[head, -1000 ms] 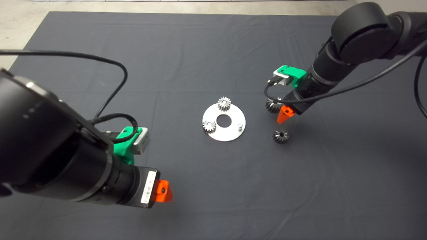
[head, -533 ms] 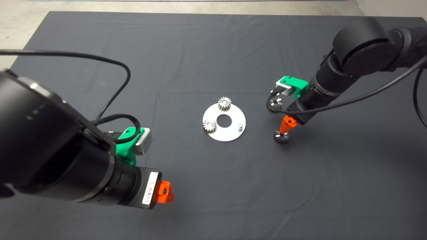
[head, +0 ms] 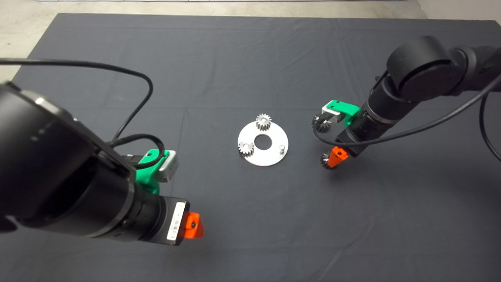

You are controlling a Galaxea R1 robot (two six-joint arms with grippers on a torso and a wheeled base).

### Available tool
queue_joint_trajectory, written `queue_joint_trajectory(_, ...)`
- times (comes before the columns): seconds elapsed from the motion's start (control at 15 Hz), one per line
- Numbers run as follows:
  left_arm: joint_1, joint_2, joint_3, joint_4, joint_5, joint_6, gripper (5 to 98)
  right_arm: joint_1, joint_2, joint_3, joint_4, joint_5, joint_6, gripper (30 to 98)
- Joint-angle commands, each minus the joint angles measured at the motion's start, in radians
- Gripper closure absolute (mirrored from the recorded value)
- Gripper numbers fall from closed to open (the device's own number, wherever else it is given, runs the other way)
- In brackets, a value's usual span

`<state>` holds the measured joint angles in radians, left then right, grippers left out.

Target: Remove an incorrectly installed larger gear and replace it with the correct smaller gear

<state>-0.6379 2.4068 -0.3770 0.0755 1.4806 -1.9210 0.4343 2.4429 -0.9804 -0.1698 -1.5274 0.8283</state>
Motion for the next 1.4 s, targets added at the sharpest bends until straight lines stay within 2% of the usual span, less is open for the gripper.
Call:
queue_joint_trajectory(0.0,-0.020,-0.001,0.014,-0.014,0.000,0.002,6.1,0.007,-0.003,0.011,0.026,-0.079,0.008,30.9)
queue_joint_trajectory(0.47,-0.020,0.001,0.014,-0.014,0.000,0.000,6.1,-0.066,0.011,0.002,0.009,-0.085,0.003,30.9)
queue_joint_trajectory(0.8,-0.020,0.001,0.014,-0.014,0.000,0.000,6.0,-0.084,0.017,-0.007,-0.077,-0.103,-0.008,30.9)
queue_joint_trajectory(1.33,-0.020,0.001,0.014,-0.014,0.000,0.000,6.1,-0.086,0.045,-0.010,-0.201,-0.106,-0.018,30.9)
